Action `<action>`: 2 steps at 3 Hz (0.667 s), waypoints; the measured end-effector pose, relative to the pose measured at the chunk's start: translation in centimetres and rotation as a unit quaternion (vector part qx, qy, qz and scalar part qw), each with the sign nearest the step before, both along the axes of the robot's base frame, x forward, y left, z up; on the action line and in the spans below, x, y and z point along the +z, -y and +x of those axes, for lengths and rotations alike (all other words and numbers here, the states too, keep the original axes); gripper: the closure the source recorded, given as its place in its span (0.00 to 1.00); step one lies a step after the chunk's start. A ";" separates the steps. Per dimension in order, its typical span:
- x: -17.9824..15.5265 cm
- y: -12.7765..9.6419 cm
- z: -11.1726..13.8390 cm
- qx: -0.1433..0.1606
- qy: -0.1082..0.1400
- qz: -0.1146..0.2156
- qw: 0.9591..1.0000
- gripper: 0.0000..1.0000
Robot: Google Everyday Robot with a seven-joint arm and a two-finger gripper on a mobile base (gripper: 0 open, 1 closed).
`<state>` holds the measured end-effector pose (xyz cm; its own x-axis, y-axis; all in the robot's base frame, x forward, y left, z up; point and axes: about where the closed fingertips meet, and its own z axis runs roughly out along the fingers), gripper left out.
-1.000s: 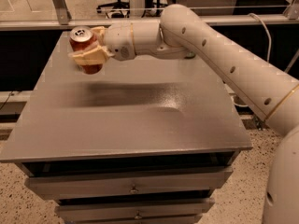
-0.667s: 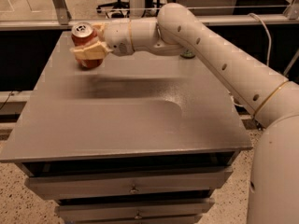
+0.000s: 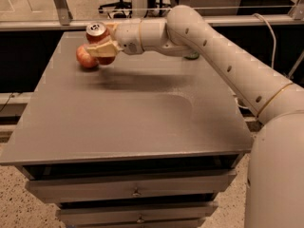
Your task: Move coke can near apple
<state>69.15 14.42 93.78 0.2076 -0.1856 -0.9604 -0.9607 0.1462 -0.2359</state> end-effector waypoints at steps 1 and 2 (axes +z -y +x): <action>-1.3 0.3 1.2 -0.009 -0.017 0.007 1.000 0.85; -2.6 1.1 2.2 -0.024 -0.035 0.012 0.999 0.53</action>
Offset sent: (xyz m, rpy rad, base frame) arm 0.0320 -0.0227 -0.0362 0.0339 0.0964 -0.0796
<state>71.34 13.37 91.15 0.1318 -0.1711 -0.9764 -0.9663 0.1976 -0.1650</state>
